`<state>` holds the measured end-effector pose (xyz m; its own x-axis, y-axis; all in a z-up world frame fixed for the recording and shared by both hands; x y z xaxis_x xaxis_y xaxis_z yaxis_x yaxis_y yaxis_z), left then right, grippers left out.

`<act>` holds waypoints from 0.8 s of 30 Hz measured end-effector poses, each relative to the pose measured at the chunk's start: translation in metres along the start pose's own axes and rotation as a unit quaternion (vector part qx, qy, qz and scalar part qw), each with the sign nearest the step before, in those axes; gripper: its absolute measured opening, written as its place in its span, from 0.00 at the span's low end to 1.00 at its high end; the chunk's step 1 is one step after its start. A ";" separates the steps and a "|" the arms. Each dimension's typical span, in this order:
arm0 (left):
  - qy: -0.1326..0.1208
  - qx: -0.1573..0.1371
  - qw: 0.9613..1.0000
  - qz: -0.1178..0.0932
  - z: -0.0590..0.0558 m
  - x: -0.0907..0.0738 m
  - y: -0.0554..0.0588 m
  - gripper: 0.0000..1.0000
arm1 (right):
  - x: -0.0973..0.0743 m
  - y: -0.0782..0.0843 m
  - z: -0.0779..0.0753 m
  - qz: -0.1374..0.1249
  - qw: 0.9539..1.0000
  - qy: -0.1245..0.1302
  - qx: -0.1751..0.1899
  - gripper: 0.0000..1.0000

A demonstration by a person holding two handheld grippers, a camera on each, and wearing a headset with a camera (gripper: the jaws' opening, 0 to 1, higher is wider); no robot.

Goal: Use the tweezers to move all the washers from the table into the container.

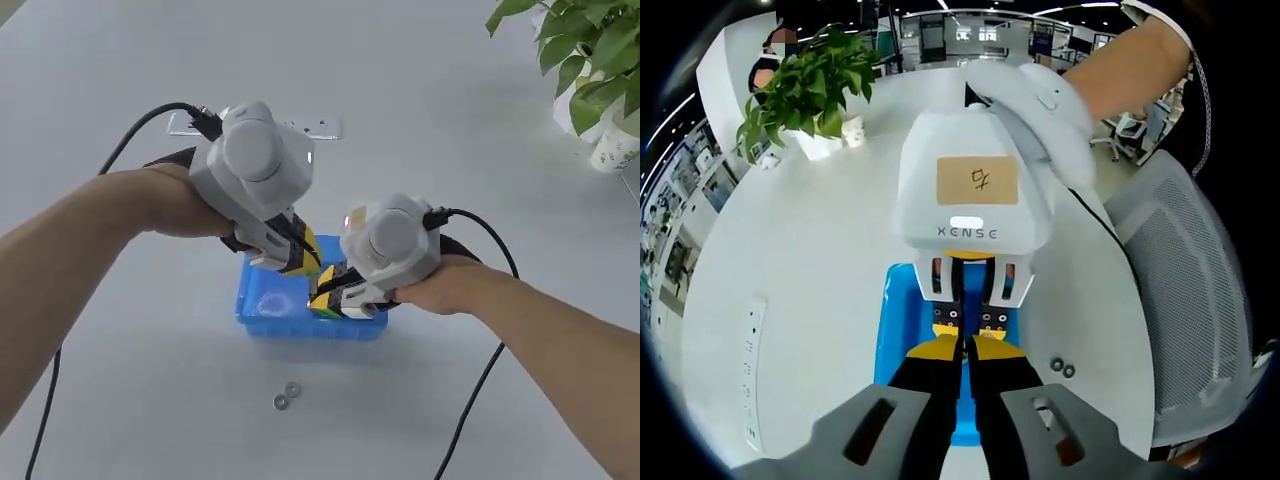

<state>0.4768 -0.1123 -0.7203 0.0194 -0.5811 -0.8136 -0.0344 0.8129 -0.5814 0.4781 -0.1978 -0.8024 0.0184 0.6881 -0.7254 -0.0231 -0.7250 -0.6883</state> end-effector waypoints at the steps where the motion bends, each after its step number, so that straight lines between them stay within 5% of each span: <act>1: 0.000 0.001 1.000 0.001 0.000 -0.001 0.000 0.06 | 0.000 0.000 0.000 0.001 1.000 0.000 -0.002 0.10; 24: 0.000 0.009 1.000 0.007 -0.003 -0.012 -0.006 0.06 | -0.010 -0.008 0.002 -0.008 1.000 0.013 -0.017 0.10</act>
<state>0.4737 -0.1104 -0.7066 0.0191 -0.5692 -0.8220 -0.0170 0.8218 -0.5695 0.4765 -0.1990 -0.7893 0.0447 0.6988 -0.7139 0.0123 -0.7149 -0.6991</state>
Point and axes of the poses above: the centre of the closed fingertips' face, and the gripper's own axes: x roughly forward along the fingers, z roughly to its left, y roughly out of its underside, the point moved 9 cm from there along -x, roughly backward along the fingers, and after that the axes turned 1 degree about y, right-handed, at the moved point
